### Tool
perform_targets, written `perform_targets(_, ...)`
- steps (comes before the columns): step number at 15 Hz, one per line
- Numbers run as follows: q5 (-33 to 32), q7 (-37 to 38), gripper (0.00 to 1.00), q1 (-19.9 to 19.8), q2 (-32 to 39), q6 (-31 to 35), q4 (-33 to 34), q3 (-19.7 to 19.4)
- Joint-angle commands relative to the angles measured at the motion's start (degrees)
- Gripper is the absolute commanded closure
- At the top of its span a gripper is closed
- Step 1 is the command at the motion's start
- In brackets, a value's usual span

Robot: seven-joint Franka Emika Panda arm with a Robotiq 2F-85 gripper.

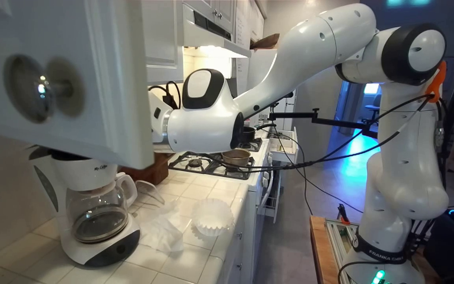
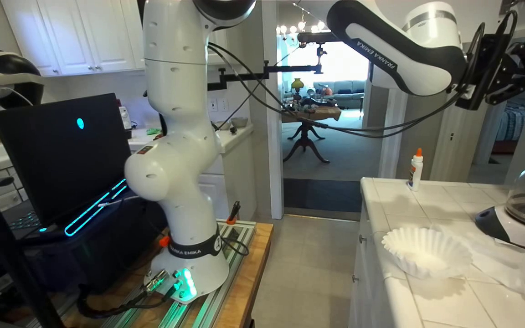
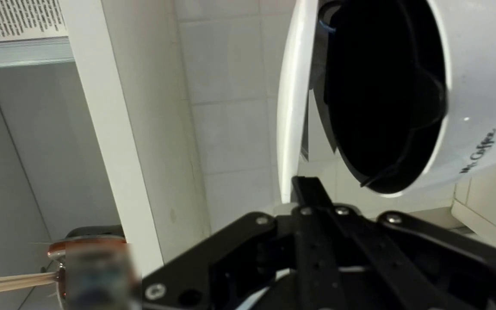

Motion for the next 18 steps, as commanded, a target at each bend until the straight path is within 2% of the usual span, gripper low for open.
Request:
perform_targets(1, -2.0, 2.2, 1.0, -0.6, -0.2, -0.2, 0.5, -0.2)
perform_targets(18, -6.6, 6.4, 1.0, -2.9, -0.3, -1.3, 6.5, -0.2)
